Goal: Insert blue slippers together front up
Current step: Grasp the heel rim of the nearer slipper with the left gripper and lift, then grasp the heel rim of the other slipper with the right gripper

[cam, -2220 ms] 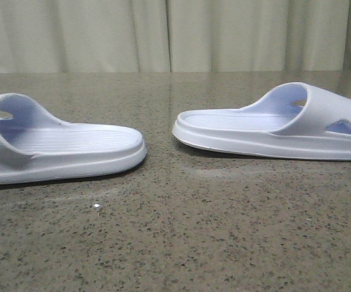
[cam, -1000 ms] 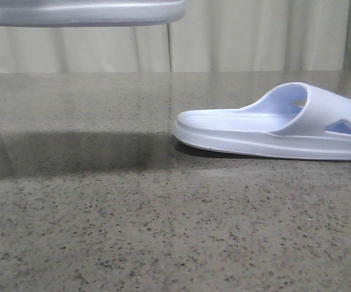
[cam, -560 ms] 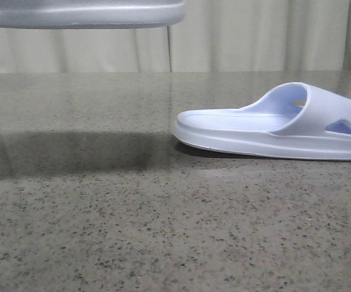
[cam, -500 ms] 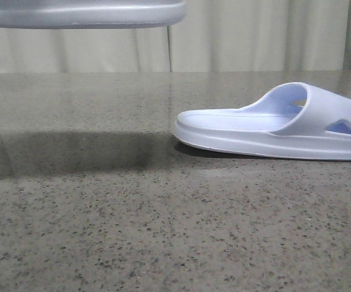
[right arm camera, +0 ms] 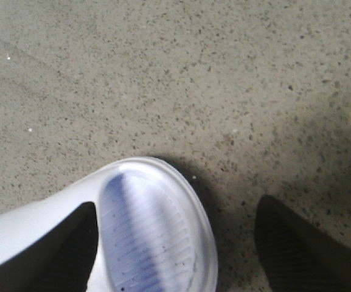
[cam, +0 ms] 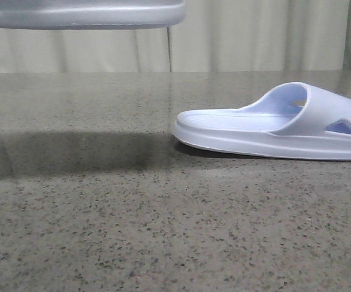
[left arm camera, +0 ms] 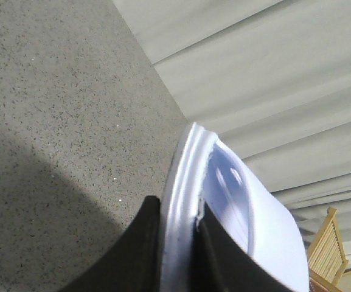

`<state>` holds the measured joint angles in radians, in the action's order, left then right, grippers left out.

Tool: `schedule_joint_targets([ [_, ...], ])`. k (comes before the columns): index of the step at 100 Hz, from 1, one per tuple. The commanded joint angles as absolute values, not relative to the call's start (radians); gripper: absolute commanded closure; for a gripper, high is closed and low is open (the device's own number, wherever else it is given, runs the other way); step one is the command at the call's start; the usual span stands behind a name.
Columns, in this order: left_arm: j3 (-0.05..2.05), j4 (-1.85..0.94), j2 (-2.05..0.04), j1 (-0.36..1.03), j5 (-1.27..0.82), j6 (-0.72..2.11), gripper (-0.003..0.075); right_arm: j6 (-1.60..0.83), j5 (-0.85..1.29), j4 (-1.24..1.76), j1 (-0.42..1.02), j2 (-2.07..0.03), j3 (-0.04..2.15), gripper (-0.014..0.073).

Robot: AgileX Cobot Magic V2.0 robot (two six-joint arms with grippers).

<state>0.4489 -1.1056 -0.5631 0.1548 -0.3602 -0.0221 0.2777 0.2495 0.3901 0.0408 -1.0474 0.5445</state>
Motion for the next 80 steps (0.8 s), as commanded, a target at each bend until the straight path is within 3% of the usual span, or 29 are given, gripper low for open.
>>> schedule_joint_targets([
  [1, 0.486, -1.134, -0.569, 0.156, -0.332, -0.022, 0.0704, 0.279, 0.183, 0.4, 0.033, -1.038, 0.561, 0.013],
  [80, 0.486, -1.134, -0.569, 0.156, -0.334, -0.022, 0.0704, 0.279, 0.157, 0.434, 0.033, -1.132, 0.561, 0.013],
])
